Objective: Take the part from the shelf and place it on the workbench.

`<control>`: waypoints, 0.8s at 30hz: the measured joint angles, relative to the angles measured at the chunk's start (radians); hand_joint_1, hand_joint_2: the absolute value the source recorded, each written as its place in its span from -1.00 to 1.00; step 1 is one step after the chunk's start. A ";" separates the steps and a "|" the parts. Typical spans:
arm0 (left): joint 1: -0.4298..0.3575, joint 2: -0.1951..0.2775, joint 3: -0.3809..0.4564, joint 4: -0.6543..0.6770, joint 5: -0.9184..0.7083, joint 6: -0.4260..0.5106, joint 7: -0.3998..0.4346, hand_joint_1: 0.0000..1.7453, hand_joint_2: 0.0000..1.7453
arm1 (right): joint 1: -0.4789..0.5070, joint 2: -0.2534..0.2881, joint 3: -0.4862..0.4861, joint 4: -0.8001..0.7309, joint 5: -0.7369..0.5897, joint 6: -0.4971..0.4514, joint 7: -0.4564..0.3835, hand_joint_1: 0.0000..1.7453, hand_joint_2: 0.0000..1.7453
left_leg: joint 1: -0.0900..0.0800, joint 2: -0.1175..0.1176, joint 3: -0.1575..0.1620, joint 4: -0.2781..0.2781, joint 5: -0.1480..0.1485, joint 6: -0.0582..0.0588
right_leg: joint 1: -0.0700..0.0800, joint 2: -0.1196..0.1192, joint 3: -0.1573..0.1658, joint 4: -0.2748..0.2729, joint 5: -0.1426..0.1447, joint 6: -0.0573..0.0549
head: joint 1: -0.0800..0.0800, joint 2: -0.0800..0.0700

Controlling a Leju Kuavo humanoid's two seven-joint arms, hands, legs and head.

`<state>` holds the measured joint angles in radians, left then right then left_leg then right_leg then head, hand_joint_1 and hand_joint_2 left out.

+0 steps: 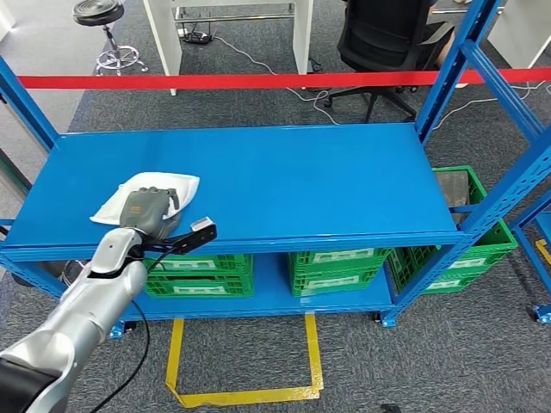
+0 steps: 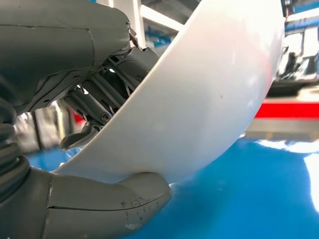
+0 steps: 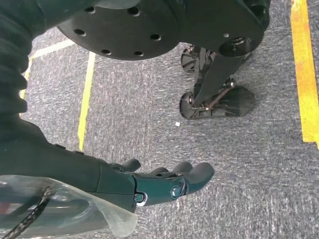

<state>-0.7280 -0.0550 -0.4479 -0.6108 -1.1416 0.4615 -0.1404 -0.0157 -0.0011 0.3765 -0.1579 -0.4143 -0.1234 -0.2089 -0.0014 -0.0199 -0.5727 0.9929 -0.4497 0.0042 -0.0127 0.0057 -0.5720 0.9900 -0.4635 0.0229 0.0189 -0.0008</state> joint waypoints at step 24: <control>0.719 0.075 -0.028 -1.006 0.449 0.133 -0.292 1.00 1.00 | 0.023 0.026 -0.006 0.006 -0.084 -0.051 -0.010 -1.00 1.00 | 0.020 0.018 -0.009 0.000 0.013 0.001 | -0.026 0.002 0.048 0.036 -0.060 0.045 | 0.007 0.000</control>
<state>-0.0092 0.0197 -0.4757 -1.6166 -0.6923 0.5942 -0.4319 0.0069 0.0252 0.3708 -0.1518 -0.4987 -0.1745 -0.2194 0.0185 -0.0015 -0.5820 0.9932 -0.4366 0.0054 -0.0390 0.0074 -0.5239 1.0264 -0.5237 0.0682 0.0257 -0.0008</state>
